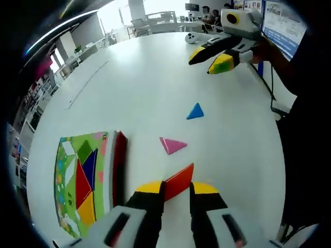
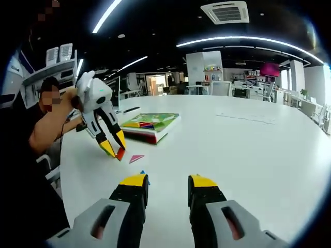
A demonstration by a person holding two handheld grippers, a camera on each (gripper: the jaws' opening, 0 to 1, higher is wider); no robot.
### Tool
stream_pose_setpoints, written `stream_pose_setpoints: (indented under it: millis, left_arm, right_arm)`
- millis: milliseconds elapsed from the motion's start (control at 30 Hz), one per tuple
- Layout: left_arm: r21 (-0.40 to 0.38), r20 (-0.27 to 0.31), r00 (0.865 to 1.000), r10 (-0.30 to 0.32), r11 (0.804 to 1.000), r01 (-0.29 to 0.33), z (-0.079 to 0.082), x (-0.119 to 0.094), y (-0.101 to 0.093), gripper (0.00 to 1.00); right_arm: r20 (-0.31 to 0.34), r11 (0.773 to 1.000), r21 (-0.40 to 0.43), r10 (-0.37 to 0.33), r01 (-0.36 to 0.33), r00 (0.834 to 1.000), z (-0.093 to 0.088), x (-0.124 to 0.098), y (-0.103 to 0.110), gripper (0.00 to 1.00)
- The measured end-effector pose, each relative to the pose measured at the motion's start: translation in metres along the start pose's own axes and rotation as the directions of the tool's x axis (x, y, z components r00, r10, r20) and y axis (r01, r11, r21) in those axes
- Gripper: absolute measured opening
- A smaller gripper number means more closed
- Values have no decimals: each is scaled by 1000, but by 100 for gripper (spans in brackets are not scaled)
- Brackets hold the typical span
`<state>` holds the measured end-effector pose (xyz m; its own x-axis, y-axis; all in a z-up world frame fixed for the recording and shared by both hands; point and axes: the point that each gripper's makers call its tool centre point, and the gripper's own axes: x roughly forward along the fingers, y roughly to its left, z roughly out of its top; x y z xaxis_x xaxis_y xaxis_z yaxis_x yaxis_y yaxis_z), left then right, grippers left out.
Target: Pick up the tangram pieces one by one and place each piece onto its matching region on the pattern sheet, fitting the shapes together until the outline on the sheet is completely filled by the tangram pieces
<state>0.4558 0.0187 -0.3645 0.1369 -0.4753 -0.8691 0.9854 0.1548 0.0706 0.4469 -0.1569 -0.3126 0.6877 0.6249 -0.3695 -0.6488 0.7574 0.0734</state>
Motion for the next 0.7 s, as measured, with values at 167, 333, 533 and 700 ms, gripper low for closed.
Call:
stream_pose_setpoints:
  millis: [167,333,533,700]
  left_arm:
    - [40,154,986,-69,997,64,8,-3,-19,21]
    - [-1,309,950,-49,999,52,22,-23,-22,21]
    - [-112,406,901,151,987,-115,31,-59,34,21]
    - [-221,345,893,291,949,-224,20,-73,96,21]
  right_arm:
    - [-8,1000,9,-9,9,1000,-4,-3,5,32]
    - [-10,1000,13,-28,28,1000,-4,-3,5,32]
    - [-9,1000,-1,-11,11,1000,1,0,17,32]
    - [1,1000,-7,-14,14,1000,5,3,19,32]
